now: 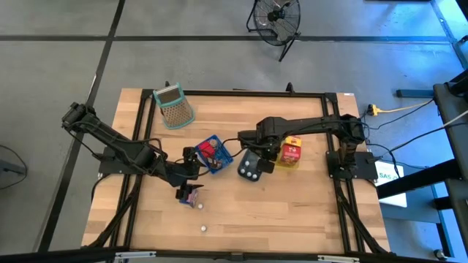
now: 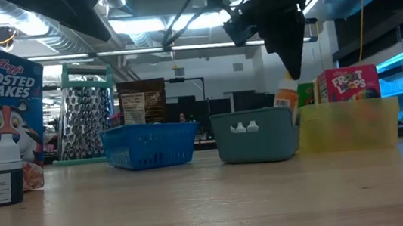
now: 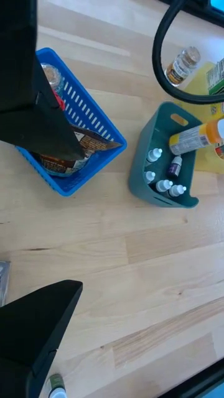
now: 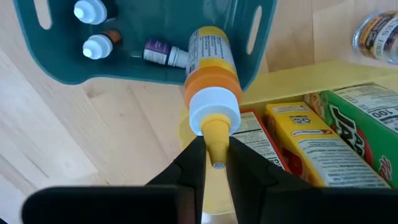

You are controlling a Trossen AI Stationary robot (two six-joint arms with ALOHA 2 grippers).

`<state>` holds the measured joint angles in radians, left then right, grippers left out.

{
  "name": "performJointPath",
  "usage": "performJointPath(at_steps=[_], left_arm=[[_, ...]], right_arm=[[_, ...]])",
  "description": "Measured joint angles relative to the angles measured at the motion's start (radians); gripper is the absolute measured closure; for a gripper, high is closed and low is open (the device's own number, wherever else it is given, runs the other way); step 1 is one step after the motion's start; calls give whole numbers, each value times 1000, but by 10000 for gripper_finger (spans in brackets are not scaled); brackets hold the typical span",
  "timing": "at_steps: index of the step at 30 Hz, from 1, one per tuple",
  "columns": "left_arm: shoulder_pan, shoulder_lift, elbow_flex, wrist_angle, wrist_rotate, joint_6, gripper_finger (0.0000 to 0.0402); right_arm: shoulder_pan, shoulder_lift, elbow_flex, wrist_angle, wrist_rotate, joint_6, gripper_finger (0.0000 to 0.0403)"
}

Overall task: Pick & Place Kitchen Items
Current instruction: Adjust the yellow food coloring bottle in the green bin

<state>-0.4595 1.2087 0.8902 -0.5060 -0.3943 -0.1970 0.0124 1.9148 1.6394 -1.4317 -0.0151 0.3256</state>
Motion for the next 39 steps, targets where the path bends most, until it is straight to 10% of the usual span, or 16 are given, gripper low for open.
performJointPath(at_steps=[39], left_arm=[[0,0,0,-14,11,-18,73]], right_arm=[[-5,36,1,98,-11,-8,330]])
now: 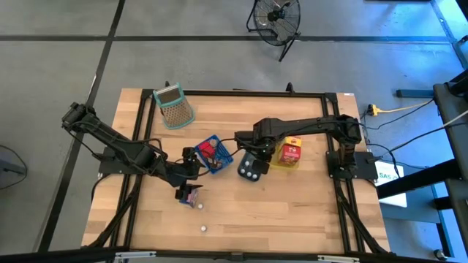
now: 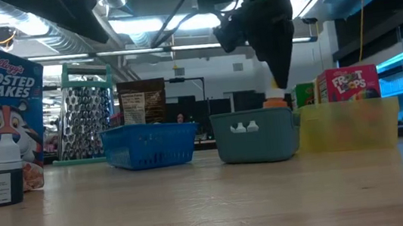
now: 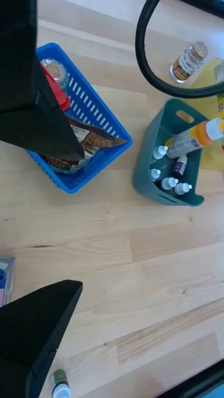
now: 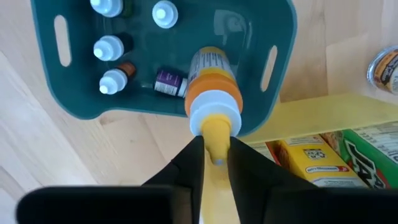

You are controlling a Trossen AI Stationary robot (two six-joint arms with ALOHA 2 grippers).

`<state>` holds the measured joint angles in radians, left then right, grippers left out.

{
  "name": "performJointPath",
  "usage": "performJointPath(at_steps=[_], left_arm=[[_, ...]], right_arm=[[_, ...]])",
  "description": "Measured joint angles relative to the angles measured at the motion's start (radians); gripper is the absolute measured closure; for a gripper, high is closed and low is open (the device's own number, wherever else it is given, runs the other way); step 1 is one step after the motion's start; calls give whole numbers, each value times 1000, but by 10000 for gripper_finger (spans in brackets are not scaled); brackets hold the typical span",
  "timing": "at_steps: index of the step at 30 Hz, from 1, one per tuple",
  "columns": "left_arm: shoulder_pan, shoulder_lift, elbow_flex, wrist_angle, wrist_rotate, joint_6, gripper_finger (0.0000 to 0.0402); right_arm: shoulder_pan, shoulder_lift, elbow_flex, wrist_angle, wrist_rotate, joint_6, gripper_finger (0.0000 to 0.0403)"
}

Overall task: Pick & Place Kitchen Items
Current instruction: Adjust the yellow food coloring bottle in the green bin, then put the brown seasoning bottle into the blue bin

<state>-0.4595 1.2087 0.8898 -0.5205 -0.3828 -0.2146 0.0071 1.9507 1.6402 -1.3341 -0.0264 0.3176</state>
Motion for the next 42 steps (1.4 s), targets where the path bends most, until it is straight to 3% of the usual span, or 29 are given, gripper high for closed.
performJointPath(at_steps=[20,30,42], left_arm=[[0,0,0,0,0,-3,73],[0,0,0,0,0,-6,73],[0,0,0,-8,13,-7,73]], right_arm=[[-2,0,7,14,53,38,228],[9,2,101,-22,53,43,222],[5,2,177,-215,84,117,222]])
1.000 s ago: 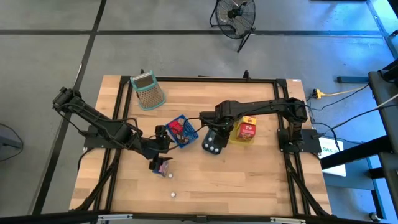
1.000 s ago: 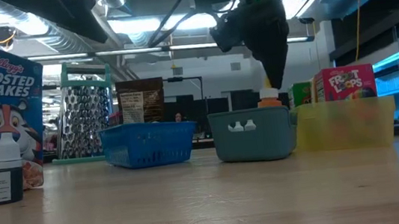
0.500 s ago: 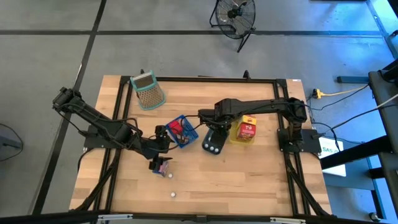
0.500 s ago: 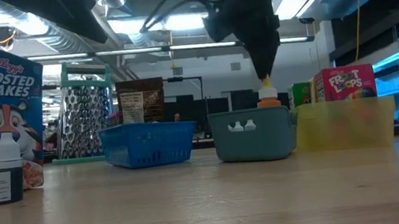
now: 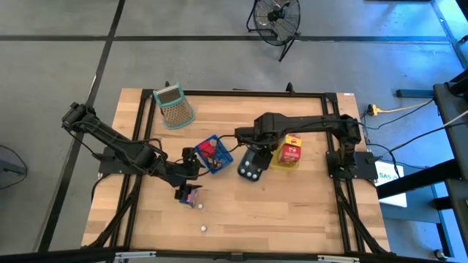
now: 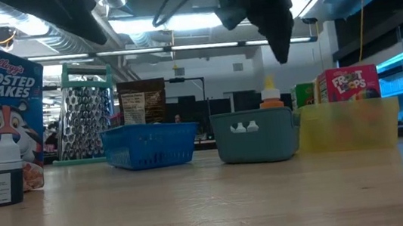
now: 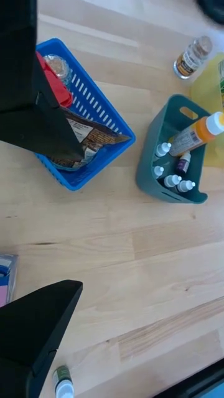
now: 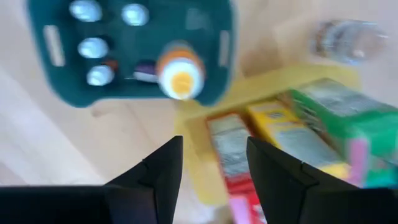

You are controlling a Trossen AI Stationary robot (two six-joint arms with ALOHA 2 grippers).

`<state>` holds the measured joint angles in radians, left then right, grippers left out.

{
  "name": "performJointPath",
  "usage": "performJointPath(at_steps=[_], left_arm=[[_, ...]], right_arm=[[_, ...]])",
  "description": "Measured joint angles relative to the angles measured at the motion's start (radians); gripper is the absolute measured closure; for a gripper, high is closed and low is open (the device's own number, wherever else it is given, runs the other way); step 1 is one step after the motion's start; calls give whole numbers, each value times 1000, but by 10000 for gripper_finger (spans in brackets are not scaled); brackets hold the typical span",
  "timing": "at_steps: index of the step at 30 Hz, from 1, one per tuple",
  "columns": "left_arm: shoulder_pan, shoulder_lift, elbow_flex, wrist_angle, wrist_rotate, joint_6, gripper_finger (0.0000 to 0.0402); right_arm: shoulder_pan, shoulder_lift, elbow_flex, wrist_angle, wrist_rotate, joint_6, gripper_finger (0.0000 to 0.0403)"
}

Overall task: Pick & Place Kitchen Items
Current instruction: Put the brown seasoning bottle into the blue bin

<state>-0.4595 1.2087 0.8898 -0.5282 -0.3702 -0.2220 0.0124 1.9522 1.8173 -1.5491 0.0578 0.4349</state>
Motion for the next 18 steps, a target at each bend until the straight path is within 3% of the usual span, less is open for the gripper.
performJointPath(at_steps=[13,18], left_arm=[[0,0,0,-23,3,0,73],[0,0,0,-27,6,0,73]], right_arm=[[-30,-9,117,-22,211,-4,222],[-69,-8,126,-22,247,-25,222]])
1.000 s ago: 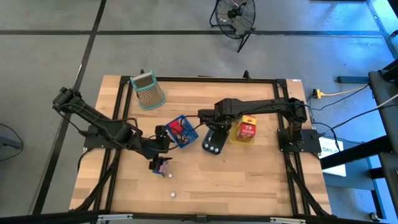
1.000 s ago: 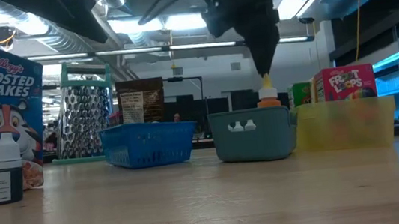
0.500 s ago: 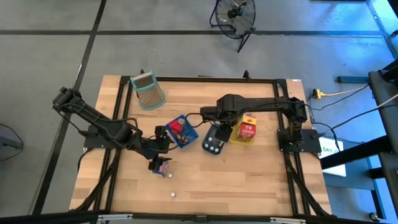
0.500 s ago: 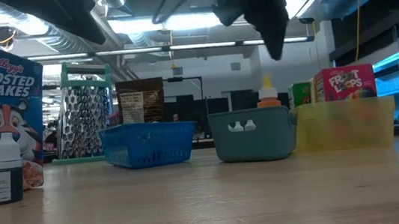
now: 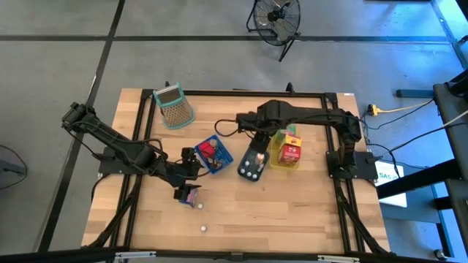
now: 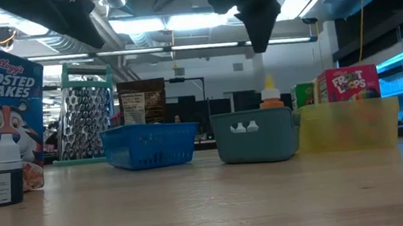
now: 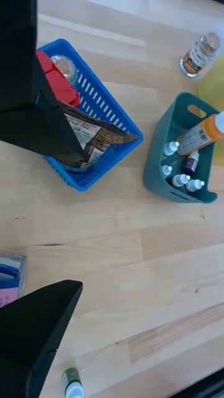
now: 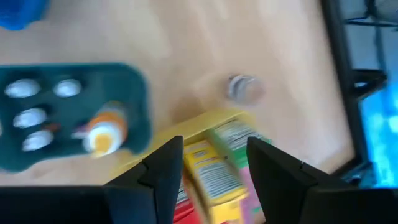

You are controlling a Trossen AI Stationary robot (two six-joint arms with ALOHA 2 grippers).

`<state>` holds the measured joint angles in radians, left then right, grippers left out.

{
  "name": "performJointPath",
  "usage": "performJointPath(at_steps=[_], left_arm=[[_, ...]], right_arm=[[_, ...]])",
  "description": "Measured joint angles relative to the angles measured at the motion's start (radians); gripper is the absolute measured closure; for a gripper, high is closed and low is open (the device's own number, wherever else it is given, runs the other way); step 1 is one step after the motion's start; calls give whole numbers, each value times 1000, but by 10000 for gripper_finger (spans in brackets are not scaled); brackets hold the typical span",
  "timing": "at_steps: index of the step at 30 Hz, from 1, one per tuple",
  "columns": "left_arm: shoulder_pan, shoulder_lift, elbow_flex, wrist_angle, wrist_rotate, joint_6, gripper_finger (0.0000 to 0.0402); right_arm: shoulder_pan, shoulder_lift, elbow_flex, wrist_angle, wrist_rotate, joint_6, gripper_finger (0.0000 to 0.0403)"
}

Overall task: Pick & Place Kitchen Items
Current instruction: Put the brown seasoning bottle into the blue bin

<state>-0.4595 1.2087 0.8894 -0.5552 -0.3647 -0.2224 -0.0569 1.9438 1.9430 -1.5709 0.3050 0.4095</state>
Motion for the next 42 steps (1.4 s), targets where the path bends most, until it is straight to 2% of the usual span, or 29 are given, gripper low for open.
performJointPath(at_steps=[4,8,12,15,20,26,36,42], left_arm=[[0,0,0,1,0,5,73],[0,0,0,5,0,8,73],[0,0,0,5,-7,8,73],[0,0,0,5,-9,8,73],[0,0,0,5,-9,7,73],[0,0,0,5,-9,1,73],[0,0,0,5,-9,17,73],[0,0,0,5,-9,17,73]], right_arm=[[-52,0,0,0,84,-38,222],[-126,0,0,16,79,-27,222],[-225,0,0,27,-16,60,222],[-305,0,0,49,-131,126,222],[-395,0,-1,105,-250,120,222],[-406,1,-50,149,-257,60,210],[-399,1,-182,219,-257,14,151],[-400,1,-244,282,-287,11,146]])
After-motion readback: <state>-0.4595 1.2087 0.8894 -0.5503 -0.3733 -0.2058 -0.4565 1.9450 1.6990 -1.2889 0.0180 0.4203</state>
